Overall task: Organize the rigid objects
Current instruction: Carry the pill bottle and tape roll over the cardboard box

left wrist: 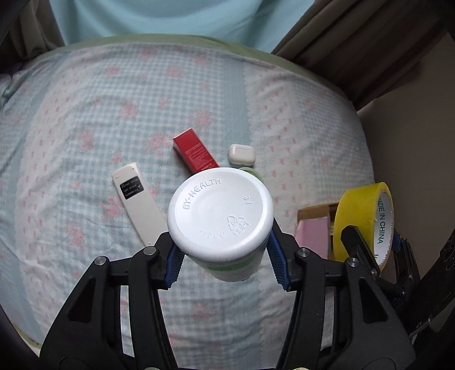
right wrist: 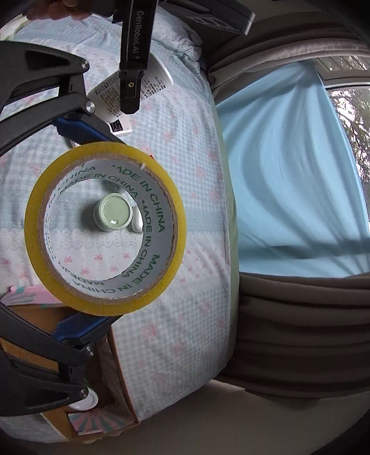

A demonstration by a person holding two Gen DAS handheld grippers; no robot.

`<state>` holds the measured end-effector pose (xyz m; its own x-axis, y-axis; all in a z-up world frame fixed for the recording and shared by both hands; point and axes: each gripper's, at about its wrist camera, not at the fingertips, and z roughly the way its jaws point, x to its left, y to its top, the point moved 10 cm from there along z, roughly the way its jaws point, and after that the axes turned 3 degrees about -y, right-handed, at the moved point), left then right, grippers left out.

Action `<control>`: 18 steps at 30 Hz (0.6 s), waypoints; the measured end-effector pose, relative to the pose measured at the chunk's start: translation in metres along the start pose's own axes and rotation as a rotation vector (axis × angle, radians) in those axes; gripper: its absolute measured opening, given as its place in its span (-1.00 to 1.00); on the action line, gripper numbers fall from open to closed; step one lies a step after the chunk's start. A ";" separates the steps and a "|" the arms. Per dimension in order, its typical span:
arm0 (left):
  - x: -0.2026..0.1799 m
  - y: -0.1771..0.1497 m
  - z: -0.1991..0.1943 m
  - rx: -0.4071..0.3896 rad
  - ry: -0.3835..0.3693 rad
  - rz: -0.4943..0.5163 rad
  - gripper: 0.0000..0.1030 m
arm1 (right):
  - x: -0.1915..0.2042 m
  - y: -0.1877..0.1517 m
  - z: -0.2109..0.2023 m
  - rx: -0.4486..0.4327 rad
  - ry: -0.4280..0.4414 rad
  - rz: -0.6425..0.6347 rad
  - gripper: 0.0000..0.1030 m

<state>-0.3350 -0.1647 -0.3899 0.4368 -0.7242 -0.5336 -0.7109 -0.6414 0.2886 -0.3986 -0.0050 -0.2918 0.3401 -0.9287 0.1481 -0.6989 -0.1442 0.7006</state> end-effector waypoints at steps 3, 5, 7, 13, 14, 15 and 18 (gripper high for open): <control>-0.028 -0.004 -0.028 -0.019 -0.014 0.052 -0.07 | -0.025 0.012 -0.044 -0.025 -0.033 0.050 0.87; -0.050 -0.009 -0.043 -0.029 -0.022 0.086 -0.07 | -0.048 0.018 -0.070 -0.048 -0.067 0.091 0.87; -0.072 -0.017 -0.053 -0.035 -0.030 0.107 -0.07 | -0.071 0.020 -0.092 -0.054 -0.090 0.123 0.87; -0.143 -0.045 -0.056 -0.038 -0.048 0.113 -0.07 | -0.151 0.015 -0.133 -0.028 -0.139 0.150 0.87; -0.155 -0.048 -0.053 -0.036 -0.050 0.109 -0.07 | -0.163 0.014 -0.136 -0.019 -0.141 0.152 0.87; -0.167 -0.052 -0.048 -0.032 -0.050 0.103 -0.07 | -0.177 0.013 -0.138 -0.008 -0.141 0.153 0.87; -0.203 -0.064 -0.029 -0.018 -0.047 0.088 -0.07 | -0.219 0.005 -0.138 0.036 -0.141 0.144 0.87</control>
<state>-0.3618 0.0160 -0.2770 0.3464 -0.7655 -0.5422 -0.7353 -0.5805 0.3498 -0.3903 0.2446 -0.2244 0.1452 -0.9789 0.1439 -0.7570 -0.0162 0.6533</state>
